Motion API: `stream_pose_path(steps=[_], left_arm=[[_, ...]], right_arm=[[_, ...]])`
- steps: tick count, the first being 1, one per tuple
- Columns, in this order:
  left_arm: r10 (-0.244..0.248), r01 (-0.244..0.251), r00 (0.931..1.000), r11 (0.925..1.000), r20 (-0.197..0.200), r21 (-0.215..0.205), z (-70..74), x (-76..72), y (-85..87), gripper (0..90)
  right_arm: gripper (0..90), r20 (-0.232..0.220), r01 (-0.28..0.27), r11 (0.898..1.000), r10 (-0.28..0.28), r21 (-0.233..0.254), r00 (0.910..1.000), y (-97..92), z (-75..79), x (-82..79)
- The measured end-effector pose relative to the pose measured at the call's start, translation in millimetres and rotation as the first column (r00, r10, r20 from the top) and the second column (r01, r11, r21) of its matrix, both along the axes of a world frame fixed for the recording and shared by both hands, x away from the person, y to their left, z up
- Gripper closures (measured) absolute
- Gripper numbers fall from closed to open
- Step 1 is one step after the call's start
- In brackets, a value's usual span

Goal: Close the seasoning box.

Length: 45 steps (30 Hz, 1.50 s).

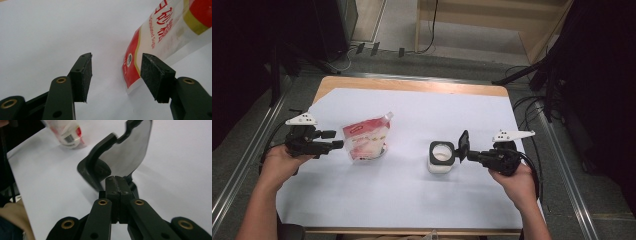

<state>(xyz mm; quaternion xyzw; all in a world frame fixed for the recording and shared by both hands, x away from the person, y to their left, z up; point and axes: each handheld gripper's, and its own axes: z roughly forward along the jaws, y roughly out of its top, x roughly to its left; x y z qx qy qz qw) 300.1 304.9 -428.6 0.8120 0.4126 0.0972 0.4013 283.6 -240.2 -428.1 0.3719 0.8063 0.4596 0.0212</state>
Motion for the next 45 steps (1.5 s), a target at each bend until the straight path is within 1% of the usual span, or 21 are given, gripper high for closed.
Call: stream_pose_path(steps=[2,4,5,7,8,9,11,14,16,18,19,20,22,24,26,28,31,35,37,40,45], left_arm=[[0.004,-0.004,1.0000,1.0000,-0.002,-0.006,0.0,0.5,-1.1,43.3],[0.007,-0.007,1.0000,1.0000,0.000,-0.003,1.3,0.4,-1.5,43.3],[0.016,-0.016,0.9999,0.9999,-0.001,0.000,2.7,-0.2,-1.8,43.4],[0.017,-0.017,0.9998,0.9998,0.008,-0.011,3.6,-1.1,-2.4,43.3],[0.017,-0.017,0.9998,0.9998,0.007,-0.009,3.6,-1.1,-2.6,43.3],[0.011,-0.011,0.9999,0.9999,-0.005,-0.007,3.5,-0.7,-2.4,43.2],[0.015,-0.015,0.9999,0.9999,-0.003,-0.006,2.1,0.1,-3.3,43.2],[0.009,-0.009,0.9997,0.9999,-0.021,-0.005,2.0,-0.2,-3.4,43.1],[0.016,-0.016,0.9998,0.9999,-0.010,-0.004,0.5,-0.4,-3.8,43.1],[0.013,-0.013,0.9998,0.9999,-0.016,-0.004,0.4,-0.2,-3.0,43.1],[0.011,-0.011,0.9999,0.9999,-0.013,-0.004,0.2,0.0,-2.8,43.2],[0.013,-0.013,0.9999,0.9999,-0.007,-0.009,-0.2,0.0,-3.0,43.2],[0.021,-0.021,0.9997,0.9997,-0.012,-0.011,0.0,-0.3,-3.2,43.2],[0.013,-0.013,0.9999,0.9999,-0.007,-0.008,-0.7,-0.1,-2.9,43.2],[0.008,-0.008,0.9997,1.0000,-0.025,-0.004,-1.2,0.2,-2.3,43.2],[0.005,-0.005,0.9996,1.0000,-0.027,0.000,-1.6,0.4,-2.1,43.3],[0.003,-0.003,0.9996,1.0000,-0.027,-0.001,-1.5,0.5,-2.1,43.3],[0.004,-0.004,0.9997,1.0000,-0.024,-0.004,-2.0,0.5,-2.5,43.2],[-0.003,0.003,0.9999,1.0000,-0.013,-0.008,-1.7,0.0,-2.5,43.3],[0.002,-0.002,1.0000,0.9998,-0.004,-0.021,-1.6,-1.0,-3.5,43.2],[-0.006,0.006,0.9998,0.9997,-0.019,-0.022,-2.6,-0.4,-3.2,43.0]], right_arm=[[90.0,0.007,0.018,1.000,-0.018,0.004,0.9998,2.0,-1.1,3.0],[90.0,0.017,0.041,0.999,-0.041,0.008,0.9990,3.4,-1.6,5.4],[90.0,0.018,0.056,0.998,-0.057,0.018,0.9982,3.4,-1.1,6.3],[90.0,0.023,0.088,0.995,-0.089,0.037,0.9958,2.8,0.6,6.5],[90.0,0.022,0.098,0.994,-0.099,0.048,0.9948,2.8,1.5,6.4],[90.0,0.027,0.111,0.992,-0.112,0.056,0.9933,3.2,2.4,6.2],[90.0,0.034,0.117,0.991,-0.120,0.059,0.9923,4.0,2.7,6.2],[90.0,0.027,0.125,0.990,-0.126,0.067,0.9916,4.7,1.5,6.4],[90.0,0.026,0.132,0.989,-0.134,0.068,0.9906,5.1,1.5,6.4],[90.0,0.024,0.142,0.988,-0.144,0.066,0.9892,5.9,2.5,6.1],[90.0,0.032,0.149,0.986,-0.152,0.075,0.9879,6.7,2.6,6.1],[90.0,0.031,0.152,0.985,-0.155,0.079,0.9874,7.2,3.0,6.0],[90.0,0.035,0.158,0.984,-0.162,0.084,0.9862,7.9,3.9,5.4],[90.0,0.045,0.162,0.983,-0.167,0.091,0.9849,8.5,5.2,4.3],[90.0,0.063,0.167,0.980,-0.175,0.111,0.9825,8.7,7.9,2.9],[90.0,0.081,0.173,0.977,-0.183,0.121,0.9797,8.7,10.7,2.0],[90.0,0.068,0.173,0.975,-0.184,0.138,0.9807,9.1,12.1,2.0],[90.0,0.056,0.165,0.977,-0.174,0.134,0.9832,12.2,11.6,2.2],[90.0,0.070,0.166,0.976,-0.177,0.138,0.9817,15.6,12.1,1.8],[90.0,0.068,0.163,0.977,-0.174,0.141,0.9824,18.4,12.6,1.9],[90.0,0.076,0.150,0.979,-0.161,0.136,0.9840,25.6,11.9,1.9]])
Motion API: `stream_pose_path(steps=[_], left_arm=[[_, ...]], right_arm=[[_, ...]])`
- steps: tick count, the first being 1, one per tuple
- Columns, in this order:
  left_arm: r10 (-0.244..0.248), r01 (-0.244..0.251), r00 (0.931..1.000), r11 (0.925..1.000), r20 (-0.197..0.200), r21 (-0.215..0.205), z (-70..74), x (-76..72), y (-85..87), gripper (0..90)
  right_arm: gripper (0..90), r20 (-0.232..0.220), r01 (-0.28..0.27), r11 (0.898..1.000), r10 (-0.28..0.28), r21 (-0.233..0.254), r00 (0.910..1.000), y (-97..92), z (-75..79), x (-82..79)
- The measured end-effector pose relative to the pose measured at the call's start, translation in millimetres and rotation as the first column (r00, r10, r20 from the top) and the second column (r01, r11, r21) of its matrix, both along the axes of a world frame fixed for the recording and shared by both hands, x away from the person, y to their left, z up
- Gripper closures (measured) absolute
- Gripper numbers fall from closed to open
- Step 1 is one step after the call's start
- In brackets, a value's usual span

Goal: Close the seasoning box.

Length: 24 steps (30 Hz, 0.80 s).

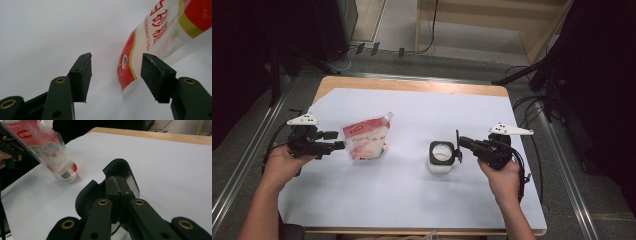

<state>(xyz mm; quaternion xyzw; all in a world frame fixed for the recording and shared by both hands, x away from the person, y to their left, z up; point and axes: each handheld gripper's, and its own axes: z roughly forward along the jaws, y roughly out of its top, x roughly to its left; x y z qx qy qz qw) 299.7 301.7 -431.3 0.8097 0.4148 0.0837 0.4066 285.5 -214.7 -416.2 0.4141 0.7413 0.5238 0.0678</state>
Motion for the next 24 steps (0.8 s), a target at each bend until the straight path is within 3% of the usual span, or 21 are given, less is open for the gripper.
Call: stream_pose_path(steps=[10,14,24], left_arm=[[0.005,-0.005,0.9999,1.0000,-0.009,-0.003,-1.7,0.6,-0.7,42.5],[0.007,-0.007,0.9999,1.0000,-0.013,-0.006,-2.3,1.3,0.0,41.9],[0.007,-0.007,0.9998,0.9999,-0.019,-0.014,-2.6,1.6,0.8,41.7]], right_arm=[[90.0,-0.004,-0.028,0.999,0.028,-0.023,0.9996,15.6,-2.6,-0.6],[90.0,-0.002,-0.052,0.997,0.052,-0.061,0.9986,24.4,-5.9,-0.9],[89.0,-0.037,-0.108,0.989,0.105,-0.102,0.9938,45.3,-17.6,-0.5]])
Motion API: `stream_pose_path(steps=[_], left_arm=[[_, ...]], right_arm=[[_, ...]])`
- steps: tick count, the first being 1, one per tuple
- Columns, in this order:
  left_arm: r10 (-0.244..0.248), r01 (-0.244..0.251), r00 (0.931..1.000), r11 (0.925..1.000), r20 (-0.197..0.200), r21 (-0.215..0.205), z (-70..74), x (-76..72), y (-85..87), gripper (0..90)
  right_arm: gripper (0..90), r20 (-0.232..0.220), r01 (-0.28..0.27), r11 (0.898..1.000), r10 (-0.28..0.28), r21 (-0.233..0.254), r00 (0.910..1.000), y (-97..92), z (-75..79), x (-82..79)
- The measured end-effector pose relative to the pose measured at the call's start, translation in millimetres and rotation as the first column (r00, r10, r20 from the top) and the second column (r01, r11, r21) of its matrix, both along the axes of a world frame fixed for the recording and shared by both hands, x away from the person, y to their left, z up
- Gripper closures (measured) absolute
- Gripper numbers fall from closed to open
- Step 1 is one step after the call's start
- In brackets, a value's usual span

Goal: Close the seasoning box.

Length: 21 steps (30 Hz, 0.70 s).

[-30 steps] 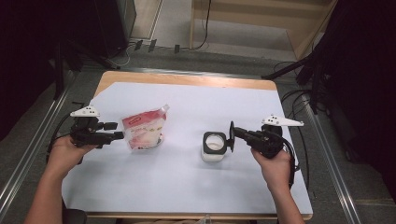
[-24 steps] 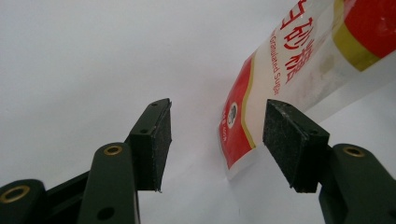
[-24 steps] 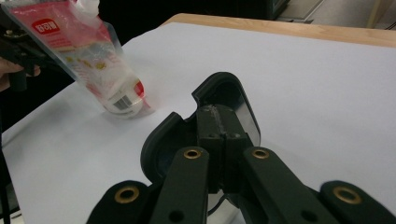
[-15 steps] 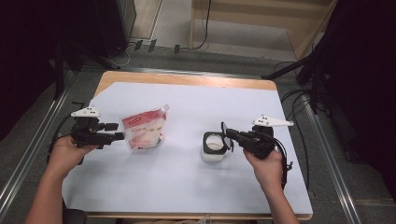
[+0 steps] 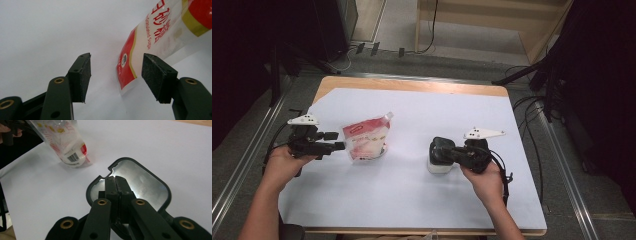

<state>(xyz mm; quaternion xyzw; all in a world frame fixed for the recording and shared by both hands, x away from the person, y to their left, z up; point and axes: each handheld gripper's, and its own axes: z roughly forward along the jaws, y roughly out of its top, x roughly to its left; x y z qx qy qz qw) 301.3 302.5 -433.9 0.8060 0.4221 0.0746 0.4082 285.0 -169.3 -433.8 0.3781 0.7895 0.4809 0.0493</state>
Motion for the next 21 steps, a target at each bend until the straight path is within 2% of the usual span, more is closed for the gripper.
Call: stream_pose_path(steps=[8,14,18,21], left_arm=[[0.000,0.000,1.0000,1.0000,-0.003,0.001,-0.3,-0.2,-0.5,41.6],[0.002,-0.002,1.0000,1.0000,-0.008,0.004,-0.9,0.0,-0.5,41.6],[0.000,0.000,1.0000,1.0000,-0.008,-0.003,-0.8,0.1,0.0,41.6],[0.003,-0.003,0.9999,1.0000,-0.011,-0.002,-1.0,0.3,0.1,41.3]], right_arm=[[89.1,-0.008,-0.032,0.998,0.032,-0.052,0.9995,13.0,-8.0,-0.7],[88.2,-0.014,-0.026,0.998,0.026,-0.048,0.9996,12.3,-8.6,-0.7],[82.6,0.005,-0.024,0.999,0.024,-0.034,0.9997,9.7,-6.2,-0.7],[74.4,0.022,-0.021,0.999,0.021,-0.031,0.9995,7.4,-2.5,-0.8]])
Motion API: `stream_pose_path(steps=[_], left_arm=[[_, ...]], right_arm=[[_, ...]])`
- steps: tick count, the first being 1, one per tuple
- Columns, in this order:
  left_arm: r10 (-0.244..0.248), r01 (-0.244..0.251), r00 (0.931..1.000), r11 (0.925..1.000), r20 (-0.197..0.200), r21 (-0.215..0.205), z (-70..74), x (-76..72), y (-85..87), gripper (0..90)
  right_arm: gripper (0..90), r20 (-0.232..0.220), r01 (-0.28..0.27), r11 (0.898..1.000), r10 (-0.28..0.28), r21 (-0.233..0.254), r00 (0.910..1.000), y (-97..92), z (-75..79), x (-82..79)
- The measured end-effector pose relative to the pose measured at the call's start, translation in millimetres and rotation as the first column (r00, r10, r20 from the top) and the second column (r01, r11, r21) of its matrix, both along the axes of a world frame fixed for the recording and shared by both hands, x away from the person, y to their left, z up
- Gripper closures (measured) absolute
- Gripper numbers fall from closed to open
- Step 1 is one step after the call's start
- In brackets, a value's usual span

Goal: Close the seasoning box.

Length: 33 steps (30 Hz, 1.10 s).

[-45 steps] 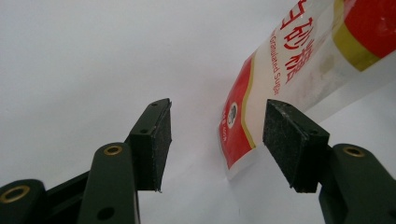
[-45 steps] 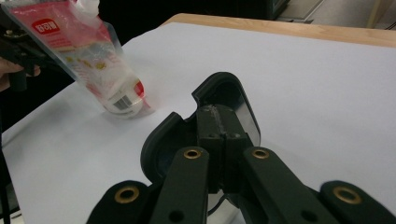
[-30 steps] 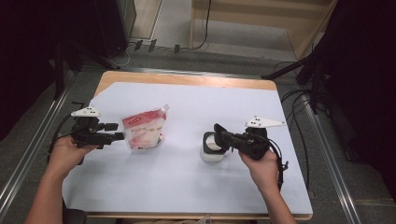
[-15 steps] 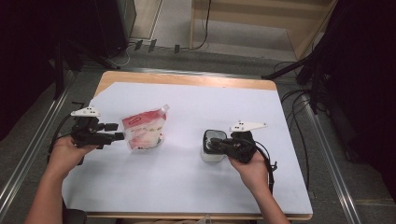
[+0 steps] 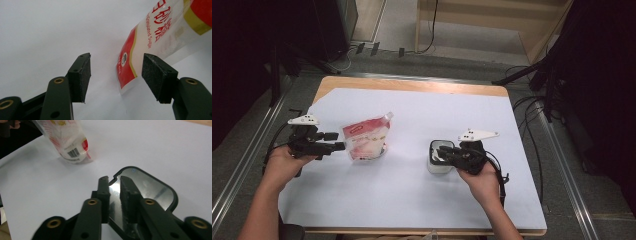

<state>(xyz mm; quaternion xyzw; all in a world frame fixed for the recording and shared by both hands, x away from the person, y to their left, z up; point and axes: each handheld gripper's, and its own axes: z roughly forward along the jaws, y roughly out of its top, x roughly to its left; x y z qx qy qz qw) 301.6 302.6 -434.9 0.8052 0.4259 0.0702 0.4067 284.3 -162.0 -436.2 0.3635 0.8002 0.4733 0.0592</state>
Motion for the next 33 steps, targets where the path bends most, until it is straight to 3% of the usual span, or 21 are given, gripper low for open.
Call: stream_pose_path(steps=[5,10,15,20,33], left_arm=[[-0.006,0.006,1.0000,1.0000,-0.004,0.004,-0.2,0.0,-0.3,41.2],[-0.003,0.003,1.0000,1.0000,-0.008,0.008,-0.6,-1.1,-0.1,41.0],[0.004,-0.004,0.9999,1.0000,-0.011,0.008,-1.7,0.0,-0.3,40.8],[0.002,-0.001,0.9997,1.0000,-0.023,0.009,-3.3,0.7,-0.9,39.7],[0.009,-0.009,0.9997,0.9999,-0.023,0.004,-4.5,0.4,-1.0,38.5]], right_arm=[[63.5,0.018,0.000,1.000,0.000,0.026,0.9998,-7.2,2.3,2.4],[59.7,0.026,0.024,0.999,-0.025,0.036,0.9994,-16.2,5.0,5.1],[52.6,0.074,0.044,0.998,-0.047,0.035,0.9961,-26.8,6.4,8.0],[47.5,0.091,0.083,0.995,-0.087,0.047,0.9921,-40.4,5.9,9.5],[39.0,0.097,0.146,0.989,-0.148,0.029,0.9842,-73.6,-0.1,13.1]])
